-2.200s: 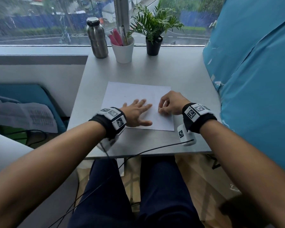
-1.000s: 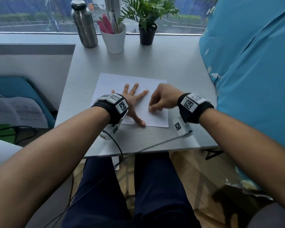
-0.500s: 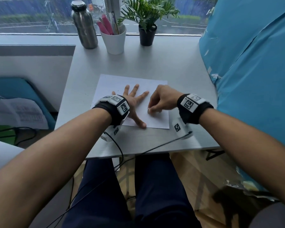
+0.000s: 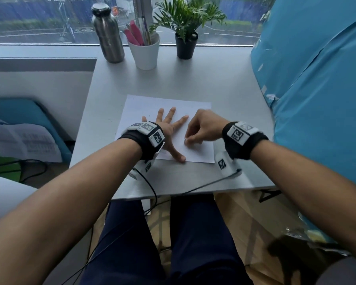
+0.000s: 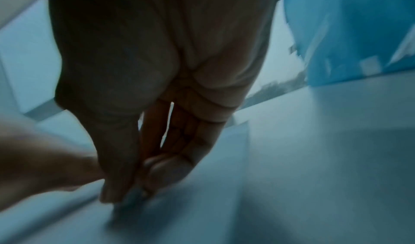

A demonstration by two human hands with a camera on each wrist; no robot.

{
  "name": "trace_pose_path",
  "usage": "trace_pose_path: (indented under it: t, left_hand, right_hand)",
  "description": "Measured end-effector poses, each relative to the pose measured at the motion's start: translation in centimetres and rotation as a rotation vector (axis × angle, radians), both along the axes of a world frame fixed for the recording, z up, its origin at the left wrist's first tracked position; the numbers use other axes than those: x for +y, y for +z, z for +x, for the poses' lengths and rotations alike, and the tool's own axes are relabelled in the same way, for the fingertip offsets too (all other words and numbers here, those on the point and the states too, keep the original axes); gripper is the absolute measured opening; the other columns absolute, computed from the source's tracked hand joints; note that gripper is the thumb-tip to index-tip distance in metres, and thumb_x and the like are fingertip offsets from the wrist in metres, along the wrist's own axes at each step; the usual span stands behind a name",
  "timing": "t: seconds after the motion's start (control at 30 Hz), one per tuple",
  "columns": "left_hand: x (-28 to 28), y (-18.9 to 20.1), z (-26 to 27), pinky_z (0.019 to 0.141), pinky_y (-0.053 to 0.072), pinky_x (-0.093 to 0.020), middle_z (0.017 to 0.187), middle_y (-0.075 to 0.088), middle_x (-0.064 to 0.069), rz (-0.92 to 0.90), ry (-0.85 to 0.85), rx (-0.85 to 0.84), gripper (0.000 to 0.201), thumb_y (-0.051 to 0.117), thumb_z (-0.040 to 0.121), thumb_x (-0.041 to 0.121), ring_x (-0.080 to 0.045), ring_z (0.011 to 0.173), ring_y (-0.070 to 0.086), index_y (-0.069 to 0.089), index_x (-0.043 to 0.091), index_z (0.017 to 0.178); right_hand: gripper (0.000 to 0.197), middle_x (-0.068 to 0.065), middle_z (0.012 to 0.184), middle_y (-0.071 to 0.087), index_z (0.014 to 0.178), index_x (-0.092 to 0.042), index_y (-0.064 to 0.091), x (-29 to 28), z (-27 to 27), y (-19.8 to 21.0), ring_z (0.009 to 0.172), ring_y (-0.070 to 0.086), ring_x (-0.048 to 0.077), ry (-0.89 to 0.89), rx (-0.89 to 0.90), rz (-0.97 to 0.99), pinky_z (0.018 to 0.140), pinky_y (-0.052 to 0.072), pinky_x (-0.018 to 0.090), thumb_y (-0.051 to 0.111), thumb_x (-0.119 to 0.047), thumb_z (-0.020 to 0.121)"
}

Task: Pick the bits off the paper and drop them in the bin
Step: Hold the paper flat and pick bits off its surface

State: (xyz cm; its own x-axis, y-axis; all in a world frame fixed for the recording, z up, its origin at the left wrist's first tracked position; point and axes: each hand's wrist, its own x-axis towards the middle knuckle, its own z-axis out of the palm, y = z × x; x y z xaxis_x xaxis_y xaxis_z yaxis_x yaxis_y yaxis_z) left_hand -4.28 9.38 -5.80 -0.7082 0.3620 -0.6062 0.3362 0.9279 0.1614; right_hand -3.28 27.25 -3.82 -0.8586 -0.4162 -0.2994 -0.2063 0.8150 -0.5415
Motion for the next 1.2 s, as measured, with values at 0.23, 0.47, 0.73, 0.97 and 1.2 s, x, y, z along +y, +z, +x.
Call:
trace_pose_path:
  t: [0.23, 0.47, 0.73, 0.97, 1.2]
  left_hand:
    - [0.0, -0.2, -0.1, 0.105, -0.008, -0.075, 0.151, -0.042, 0.010, 0.005, 0.003, 0.006, 0.152, 0.075, 0.031, 0.086, -0.028, 0.140, -0.037, -0.027, 0.056, 0.140]
    - [0.1, -0.1, -0.1, 0.105, -0.009, -0.075, 0.151, -0.043, 0.009, 0.002, 0.008, 0.000, 0.153, 0.076, 0.032, 0.084, -0.028, 0.140, -0.037, -0.026, 0.054, 0.141]
    - [0.3, 0.1, -0.2, 0.105, -0.006, -0.076, 0.151, -0.044, 0.009, -0.027, 0.002, -0.008, 0.154, 0.078, 0.035, 0.082, -0.028, 0.140, -0.036, -0.028, 0.052, 0.142]
    - [0.4, 0.3, 0.0, 0.105, -0.006, -0.077, 0.151, -0.044, 0.008, -0.014, 0.016, -0.017, 0.157, 0.080, 0.034, 0.079, -0.029, 0.140, -0.037, -0.028, 0.049, 0.143]
    - [0.2, 0.1, 0.2, 0.106, -0.009, -0.074, 0.152, -0.040, 0.012, 0.009, 0.035, 0.008, 0.163, 0.081, 0.034, 0.078, -0.025, 0.142, -0.035, -0.027, 0.035, 0.148]
  right_hand:
    - [0.006, -0.006, 0.058, 0.070, 0.076, -0.021, 0.078, -0.4, 0.1, 0.0, 0.050, 0.064, 0.006, 0.006, -0.013, 0.005, 0.055, 0.052, 0.015, 0.082, -0.020, 0.072]
    - [0.008, 0.000, 0.063, 0.072, 0.079, -0.018, 0.080, -0.5, -0.3, 0.1, 0.051, 0.065, 0.007, -0.027, -0.001, 0.007, 0.055, 0.051, 0.016, 0.083, -0.020, 0.071]
    - [0.009, 0.001, 0.065, 0.073, 0.079, -0.016, 0.080, -0.6, -0.5, 0.0, 0.054, 0.067, 0.009, -0.042, -0.008, 0.012, 0.054, 0.051, 0.014, 0.083, -0.020, 0.072]
    - [0.010, 0.001, 0.063, 0.073, 0.078, -0.016, 0.079, -0.2, -1.5, 0.0, 0.050, 0.064, 0.007, -0.120, 0.033, 0.000, 0.056, 0.050, 0.015, 0.084, -0.020, 0.070]
    - [0.008, 0.001, 0.064, 0.073, 0.079, -0.019, 0.080, 0.2, -2.3, 0.2, 0.051, 0.065, 0.006, -0.148, 0.030, -0.009, 0.057, 0.049, 0.015, 0.083, -0.020, 0.072]
